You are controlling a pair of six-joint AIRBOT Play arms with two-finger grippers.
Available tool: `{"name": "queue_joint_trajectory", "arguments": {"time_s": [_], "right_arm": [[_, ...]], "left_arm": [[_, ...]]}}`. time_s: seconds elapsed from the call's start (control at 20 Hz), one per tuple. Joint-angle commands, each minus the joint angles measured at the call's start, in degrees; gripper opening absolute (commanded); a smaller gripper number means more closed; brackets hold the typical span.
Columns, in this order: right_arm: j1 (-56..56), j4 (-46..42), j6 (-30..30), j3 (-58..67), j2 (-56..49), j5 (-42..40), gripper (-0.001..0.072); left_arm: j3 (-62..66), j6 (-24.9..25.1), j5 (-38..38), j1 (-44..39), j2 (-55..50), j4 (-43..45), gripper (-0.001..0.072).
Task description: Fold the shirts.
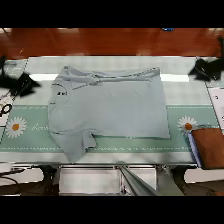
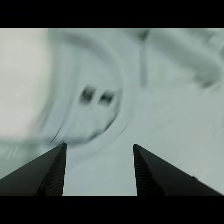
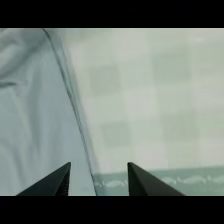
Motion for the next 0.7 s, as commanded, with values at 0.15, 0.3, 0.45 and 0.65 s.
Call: {"name": "queue_joint_trajectory", "arguments": {"time_s": [0.15,0.3,0.45,0.65], "right_arm": [[-14.05,18.38,-14.36,-49.7,30.88,-13.46,0.0416],[-15.26,21.38,-16.74,-58.47,38.34,-13.51,0.0416],[-14.91,21.27,-16.74,-59.6,41.07,-13.49,0.0416],[-14.93,21.33,-16.74,-59.6,41.07,-13.77,0.0416]], "left_arm": [[-32.37,11.06,-4.37,20.02,9.84,-12.17,0.0509],[-34.86,9.49,-4.31,19.15,9.84,-7.69,0.0508],[-34.8,6.03,-4.37,17.59,9.66,0.46,0.0508],[-34.84,6.34,-3.41,16.28,8.15,-2.78,0.0508]]}}
